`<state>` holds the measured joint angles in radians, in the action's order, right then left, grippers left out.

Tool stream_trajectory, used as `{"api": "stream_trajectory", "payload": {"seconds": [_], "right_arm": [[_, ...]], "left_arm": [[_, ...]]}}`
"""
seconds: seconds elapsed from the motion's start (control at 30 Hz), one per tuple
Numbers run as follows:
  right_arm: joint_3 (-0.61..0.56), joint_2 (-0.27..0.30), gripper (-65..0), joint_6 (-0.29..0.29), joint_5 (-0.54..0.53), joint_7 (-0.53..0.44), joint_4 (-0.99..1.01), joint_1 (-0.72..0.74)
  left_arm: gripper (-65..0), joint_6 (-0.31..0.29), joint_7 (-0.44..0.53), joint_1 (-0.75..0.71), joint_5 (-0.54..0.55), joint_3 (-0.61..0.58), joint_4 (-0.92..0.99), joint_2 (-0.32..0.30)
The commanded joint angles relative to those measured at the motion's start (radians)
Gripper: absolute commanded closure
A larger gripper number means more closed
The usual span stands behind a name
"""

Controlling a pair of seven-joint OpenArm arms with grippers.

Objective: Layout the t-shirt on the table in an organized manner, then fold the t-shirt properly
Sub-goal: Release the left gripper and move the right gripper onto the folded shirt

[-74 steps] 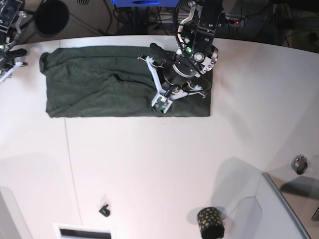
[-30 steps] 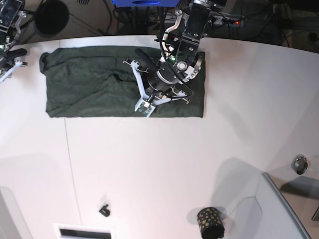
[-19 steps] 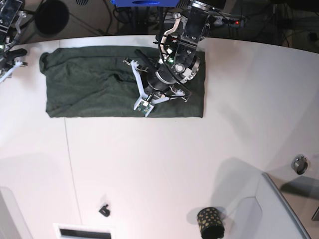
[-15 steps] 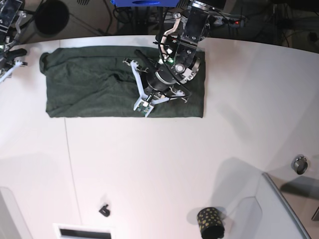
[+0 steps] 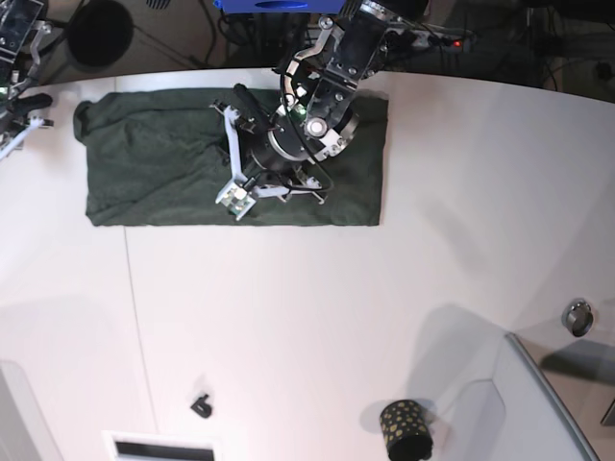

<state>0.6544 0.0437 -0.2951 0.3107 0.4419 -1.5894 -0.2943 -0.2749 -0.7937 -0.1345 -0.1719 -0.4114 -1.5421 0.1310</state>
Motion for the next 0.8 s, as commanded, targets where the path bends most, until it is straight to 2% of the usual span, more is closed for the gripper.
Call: {"api": "stream_trajectory", "payload": {"seconds": [0.0,0.13,0.27,0.47,0.57,0.6,0.63,0.7,0.73,0.77], "right_arm": [[0.008,0.014,-19.1,0.01,0.0,-0.015,-0.018,0.004],[0.009,0.014,-19.1,0.01,0.0,-0.015,-0.018,0.004],[0.005,0.014,-19.1,0.01,0.0,-0.015,-0.018,0.004],[0.002,0.014,-19.1,0.01,0.002,-0.016,-0.021,0.004],[0.002,0.011,-19.1,0.01,0.002,-0.016,-0.022,0.004],[0.002,0.003,-19.1,0.01,0.002,-0.016,-0.022,0.004],[0.003,0.0,-19.1,0.01,0.002,-0.016,-0.029,0.002],[0.0,0.0,-19.1,0.007,0.0,-0.016,-0.056,-0.018],[-0.002,-0.001,-18.9,-0.011,-0.005,-0.018,-0.078,-0.03],[-0.002,-0.006,-18.9,-0.054,-0.028,-0.018,-0.108,-0.038]], "left_arm": [[-32.1,0.003,0.018,0.006,0.007,-0.007,-0.014,0.015],[-39.7,0.003,0.018,0.006,0.008,-0.01,-0.021,0.015],[-39.8,0.001,0.018,0.006,0.025,-0.011,-0.024,0.019],[-39.5,0.001,0.018,0.005,0.248,0.019,-0.151,-0.009],[-38.5,0.001,0.017,-0.009,0.248,0.085,-0.222,-0.035],[-35.9,0.001,0.006,-0.029,0.228,0.118,-0.234,-0.052],[-30.3,0.001,-0.017,-0.037,0.203,0.147,-0.239,-0.061],[-12.3,0.001,-0.04,-0.05,0.157,0.191,-0.239,-0.069],[-1.0,0.001,-0.039,-0.066,0.136,0.213,-0.239,-0.072],[0.0,0.001,-0.037,-0.086,0.11,0.24,-0.239,-0.084]]}}
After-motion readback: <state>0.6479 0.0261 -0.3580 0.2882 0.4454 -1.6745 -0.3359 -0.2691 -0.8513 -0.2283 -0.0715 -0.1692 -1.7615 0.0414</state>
